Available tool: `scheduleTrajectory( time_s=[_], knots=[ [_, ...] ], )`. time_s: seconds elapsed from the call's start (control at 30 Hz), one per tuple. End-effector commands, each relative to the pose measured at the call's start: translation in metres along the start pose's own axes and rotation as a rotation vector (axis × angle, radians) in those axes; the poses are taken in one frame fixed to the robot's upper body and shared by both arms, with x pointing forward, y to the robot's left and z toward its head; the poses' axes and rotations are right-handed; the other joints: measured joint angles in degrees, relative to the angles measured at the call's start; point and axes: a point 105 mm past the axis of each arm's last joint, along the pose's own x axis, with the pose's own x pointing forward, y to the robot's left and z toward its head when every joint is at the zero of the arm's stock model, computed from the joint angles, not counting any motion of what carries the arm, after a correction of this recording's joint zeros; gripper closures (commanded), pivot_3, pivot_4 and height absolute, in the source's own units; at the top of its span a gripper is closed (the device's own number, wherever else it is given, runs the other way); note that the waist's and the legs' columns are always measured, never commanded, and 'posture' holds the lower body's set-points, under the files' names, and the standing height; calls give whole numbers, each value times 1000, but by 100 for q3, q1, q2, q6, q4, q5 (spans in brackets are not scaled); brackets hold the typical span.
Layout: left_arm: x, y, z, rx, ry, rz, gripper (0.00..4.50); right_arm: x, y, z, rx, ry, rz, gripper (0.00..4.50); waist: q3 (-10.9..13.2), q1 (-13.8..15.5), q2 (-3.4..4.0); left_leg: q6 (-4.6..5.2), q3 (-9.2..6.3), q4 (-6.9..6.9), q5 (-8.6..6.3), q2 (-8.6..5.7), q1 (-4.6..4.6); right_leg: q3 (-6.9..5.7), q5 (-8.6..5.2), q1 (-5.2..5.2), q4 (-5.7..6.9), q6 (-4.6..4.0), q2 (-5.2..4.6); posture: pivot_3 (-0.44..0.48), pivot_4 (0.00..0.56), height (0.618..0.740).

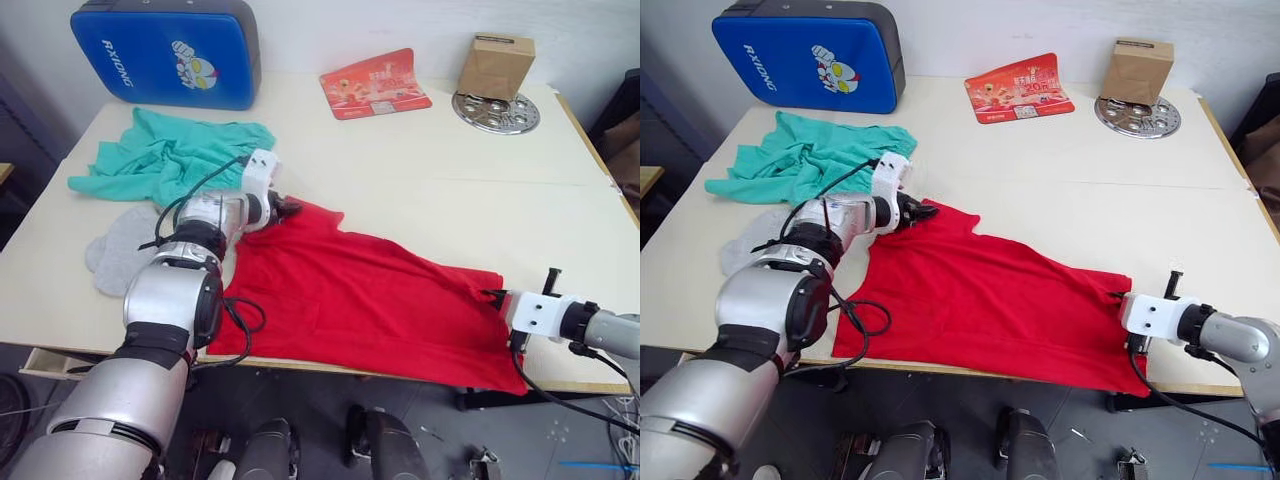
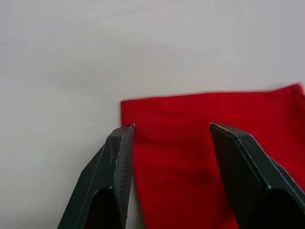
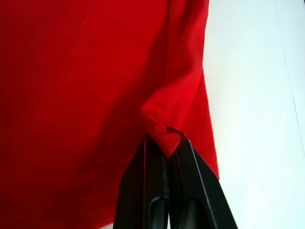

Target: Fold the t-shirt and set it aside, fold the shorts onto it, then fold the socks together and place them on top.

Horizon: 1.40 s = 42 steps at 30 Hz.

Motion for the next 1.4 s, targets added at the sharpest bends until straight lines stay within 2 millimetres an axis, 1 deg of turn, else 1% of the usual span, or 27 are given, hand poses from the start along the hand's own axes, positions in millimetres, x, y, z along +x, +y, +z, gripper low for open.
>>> scheduleTrajectory(
  time_s=[0.03,0.07,0.1,0.27,0.3,0.47,0.67,0.8,0.87,0.97,1.07,1.2,1.4],
  knots=[
    [1,3,-8,26,49,38,2272,-5,-12,6,-10,-14,-53,4500,0,-1,0,0,2,0,0,-1,3,2,0,1,1,0,0,0,150,740],
    [1,3,-11,29,59,41,2466,-5,-12,6,-9,-14,-53,4500,0,-1,0,0,2,0,0,0,3,2,0,1,1,0,-1,0,150,740],
    [2,1,-9,3,44,23,2771,-5,-12,6,-8,-14,-53,4500,0,-1,0,0,2,0,0,0,3,2,0,1,1,0,-1,0,150,740],
    [1,2,-11,3,52,25,4411,-5,-12,6,-4,-13,-53,4500,0,2,0,0,3,0,0,0,4,3,0,1,2,0,-2,0,150,740],
    [1,3,-11,-4,49,23,4487,-4,-11,6,-2,-14,-51,4500,0,2,0,0,3,0,0,-1,3,2,0,1,1,0,-2,0,150,740],
    [-2,5,-7,-42,13,2,4487,-3,-10,6,3,-17,-48,4500,0,-2,0,0,3,0,0,0,4,3,0,1,2,0,-2,0,150,740],
    [-11,4,9,-78,-65,-77,4487,-3,-12,5,9,-18,-49,4500,0,-3,0,0,2,1,0,0,1,1,0,1,1,0,0,0,150,740],
    [-14,8,10,-75,-76,-82,4487,-3,-12,3,14,-18,-47,4500,0,-4,0,0,2,0,0,0,2,1,0,1,1,0,2,0,150,740],
    [-15,12,10,-67,-75,-54,4487,-2,-11,3,14,-18,-43,4500,0,-4,0,0,2,1,0,0,2,1,0,0,1,0,1,0,150,740],
    [-15,12,14,-104,-111,-51,3882,-1,-12,3,14,-19,-40,4500,0,-1,0,0,2,1,0,0,1,1,0,0,1,0,-1,0,150,740],
    [-13,10,17,-92,-114,-39,2914,0,-13,3,16,-20,-37,4500,0,-2,0,0,2,1,0,0,1,1,0,0,1,0,-2,0,150,740],
    [-5,4,4,-83,-48,-31,1625,0,-12,3,16,-20,-31,4500,0,4,0,0,1,1,0,-1,0,0,0,1,1,0,-1,0,150,740],
    [2,-1,-9,-101,2,-3,1625,-1,-11,4,18,-20,-33,4500,0,-2,0,0,2,0,0,-1,3,2,0,1,3,1,-1,0,150,740]
  ],
)
